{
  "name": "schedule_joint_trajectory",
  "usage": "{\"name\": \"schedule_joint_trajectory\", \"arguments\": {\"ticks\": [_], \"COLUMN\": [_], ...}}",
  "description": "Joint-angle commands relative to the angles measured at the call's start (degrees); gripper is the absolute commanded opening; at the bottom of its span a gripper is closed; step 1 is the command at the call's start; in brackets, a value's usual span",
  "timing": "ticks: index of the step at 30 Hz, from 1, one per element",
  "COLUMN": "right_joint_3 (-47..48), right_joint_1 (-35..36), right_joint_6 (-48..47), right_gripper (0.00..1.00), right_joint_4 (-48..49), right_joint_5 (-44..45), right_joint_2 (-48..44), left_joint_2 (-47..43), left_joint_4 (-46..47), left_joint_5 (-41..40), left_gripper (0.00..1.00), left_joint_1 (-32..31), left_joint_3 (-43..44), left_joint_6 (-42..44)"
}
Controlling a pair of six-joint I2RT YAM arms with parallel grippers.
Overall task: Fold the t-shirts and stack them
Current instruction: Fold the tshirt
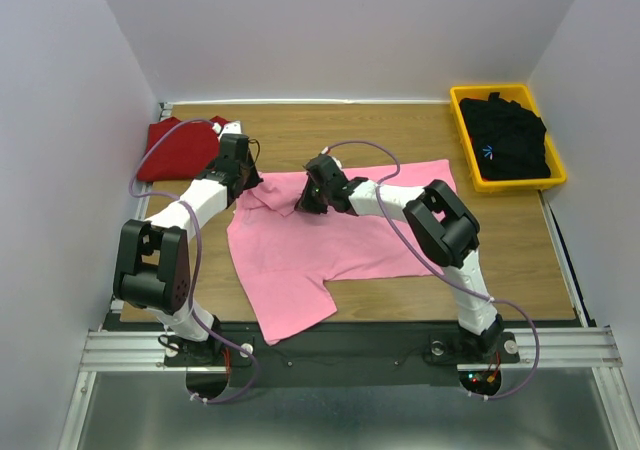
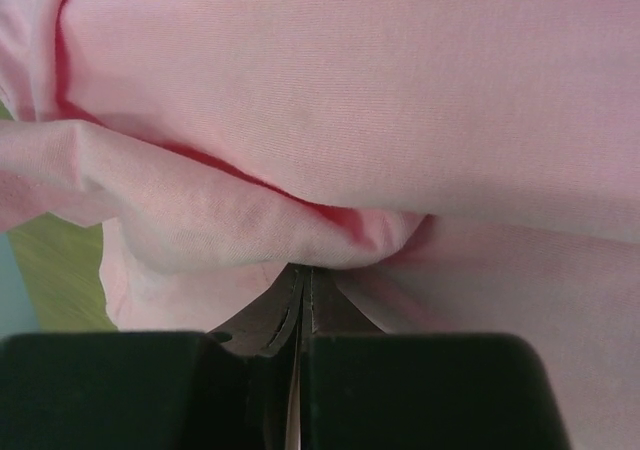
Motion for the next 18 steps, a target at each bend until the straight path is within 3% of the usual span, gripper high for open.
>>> {"name": "schedule_joint_trajectory", "arguments": {"ticks": [1,13,18], "right_joint_3": [1.57,-0.98,0.24], "right_joint_1": [0.86,0.86,1.03], "right_joint_6": [-2.62,-7.55,-10.7], "right_gripper": [0.01,0.01,0.03], "right_joint_4": [-0.25,-0.52,-1.22], "right_joint_5": [2.73,4.32,-0.24], "right_joint_2": [-1.69,-10.04,-9.09], "left_joint_2": [0.07,-0.02,-0.28], "left_joint_4": [2.0,2.0,2.0], "left_joint_5": [0.08,-0.36,-0.36], "left_gripper": [0.0,0.0,0.0], "left_joint_1": [-0.28,-0.19,-0.37], "left_joint_3": [-0.14,-0.49,-0.84], "left_joint_6": [0.32,0.23,0.23]}}
